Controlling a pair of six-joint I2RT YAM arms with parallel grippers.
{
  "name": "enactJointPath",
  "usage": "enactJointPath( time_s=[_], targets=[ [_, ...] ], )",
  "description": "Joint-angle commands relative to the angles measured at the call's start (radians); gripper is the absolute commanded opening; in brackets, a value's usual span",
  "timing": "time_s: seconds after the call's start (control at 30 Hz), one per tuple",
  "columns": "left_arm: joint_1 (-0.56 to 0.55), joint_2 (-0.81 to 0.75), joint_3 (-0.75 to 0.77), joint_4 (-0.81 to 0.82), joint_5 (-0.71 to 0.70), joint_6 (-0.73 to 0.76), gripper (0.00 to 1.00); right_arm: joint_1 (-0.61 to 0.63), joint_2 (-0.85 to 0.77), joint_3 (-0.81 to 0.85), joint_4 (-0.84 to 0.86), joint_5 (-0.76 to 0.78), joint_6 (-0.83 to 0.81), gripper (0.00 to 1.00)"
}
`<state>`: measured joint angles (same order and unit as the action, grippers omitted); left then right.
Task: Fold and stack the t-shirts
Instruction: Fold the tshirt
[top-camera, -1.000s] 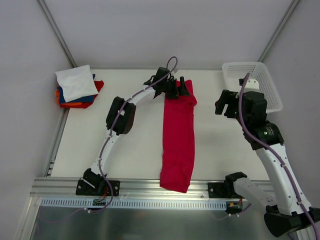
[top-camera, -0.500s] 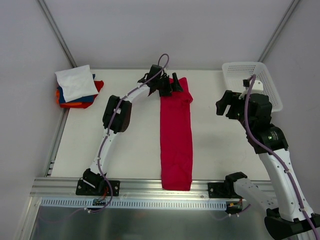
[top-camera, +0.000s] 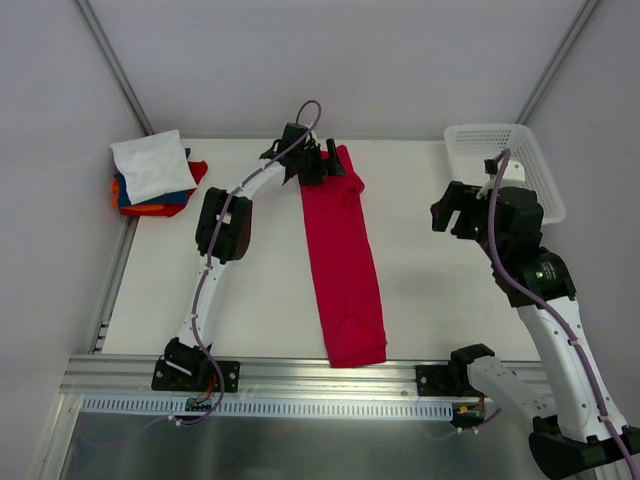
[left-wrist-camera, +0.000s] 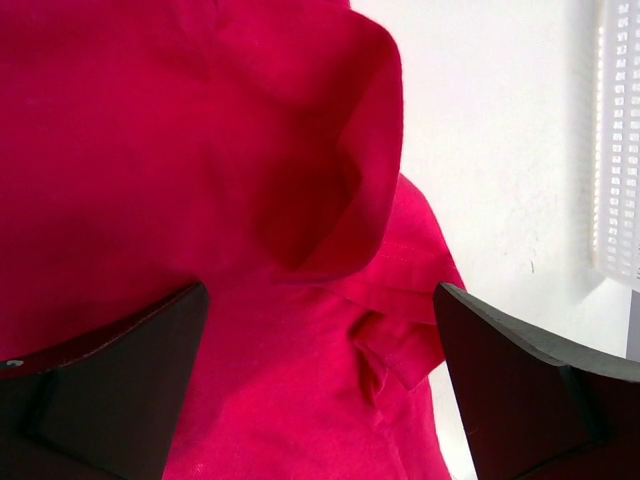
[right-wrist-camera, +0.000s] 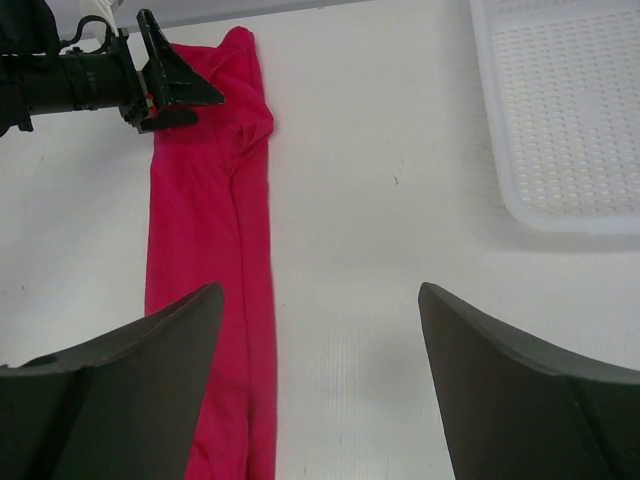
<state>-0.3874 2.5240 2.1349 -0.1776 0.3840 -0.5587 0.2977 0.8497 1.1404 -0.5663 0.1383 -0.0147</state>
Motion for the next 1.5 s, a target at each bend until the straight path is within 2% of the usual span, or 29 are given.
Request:
enactJointPath(
  time_s=[0.0, 0.4, 0.43, 0.47, 0.57, 0.73, 0.83, 0.87, 0.97, 1.03, 1.07, 1.17, 1.2, 1.3, 1.33, 1.37, 1.4, 1.47],
  targets=[
    [0.021, -0.062, -0.001, -0.063, -0.027, 0.057, 0.99, -0.003, 0.008, 0.033, 0.005, -0.016, 0.009, 0.83],
    [-0.034, -0.313, -0.153, -0.065, 0.081, 0.062, 0.99, -0.003, 0.089, -0.163, 0.078, -0.023, -0.005, 0.88],
    [-0.047, -0.336, -0.193, -0.065, 0.088, 0.059, 0.99, -0.003, 0.095, -0.174, 0.086, -0.029, -0.002, 0.86],
    [-0.056, -0.387, -0.222, -0.066, 0.089, 0.053, 0.99, -0.003, 0.103, -0.183, 0.086, -0.043, 0.001, 0.78],
    [-0.102, -0.499, -0.352, -0.066, 0.054, 0.052, 0.99, 0.004, 0.115, -0.234, 0.092, -0.072, 0.012, 0.66],
    [-0.186, -0.666, -0.629, -0.066, -0.039, 0.022, 0.99, 0.032, 0.071, -0.359, 0.103, -0.085, 0.079, 0.6],
    [-0.24, -0.751, -0.769, -0.062, -0.072, -0.018, 0.99, 0.063, 0.032, -0.413, 0.091, -0.072, 0.104, 0.73],
    [-0.252, -0.795, -0.806, -0.056, -0.088, -0.033, 0.99, 0.078, 0.025, -0.422, 0.082, -0.06, 0.113, 0.84],
    [-0.286, -0.887, -0.956, -0.031, -0.132, -0.073, 0.99, 0.112, -0.015, -0.461, 0.057, -0.048, 0.127, 0.99],
    [-0.291, -0.933, -1.076, 0.018, -0.135, -0.098, 0.99, 0.127, -0.038, -0.485, 0.049, -0.046, 0.148, 0.99],
    [-0.292, -0.979, -1.116, 0.033, -0.134, -0.116, 0.99, 0.141, -0.066, -0.513, 0.046, -0.043, 0.157, 0.91],
    [-0.295, -1.059, -1.248, 0.073, -0.142, -0.148, 0.99, 0.147, -0.098, -0.548, 0.039, -0.068, 0.202, 0.53],
    [-0.303, -1.102, -1.308, 0.085, -0.149, -0.167, 0.99, 0.152, -0.115, -0.573, 0.033, -0.08, 0.22, 0.49],
    [-0.321, -1.166, -1.41, 0.099, -0.165, -0.188, 0.99, 0.167, -0.152, -0.616, 0.022, -0.086, 0.24, 0.47],
    [-0.329, -1.189, -1.434, 0.101, -0.172, -0.208, 0.99, 0.172, -0.162, -0.623, 0.02, -0.083, 0.254, 0.43],
    [-0.349, -1.229, -1.455, 0.099, -0.189, -0.219, 0.99, 0.181, -0.172, -0.633, 0.019, -0.083, 0.262, 0.33],
    [-0.363, -1.248, -1.492, 0.101, -0.194, -0.23, 0.99, 0.187, -0.181, -0.646, 0.019, -0.085, 0.269, 0.3],
    [-0.408, -1.301, -1.523, 0.101, -0.221, -0.268, 0.99, 0.205, -0.198, -0.653, 0.013, -0.085, 0.291, 0.29]
  ],
)
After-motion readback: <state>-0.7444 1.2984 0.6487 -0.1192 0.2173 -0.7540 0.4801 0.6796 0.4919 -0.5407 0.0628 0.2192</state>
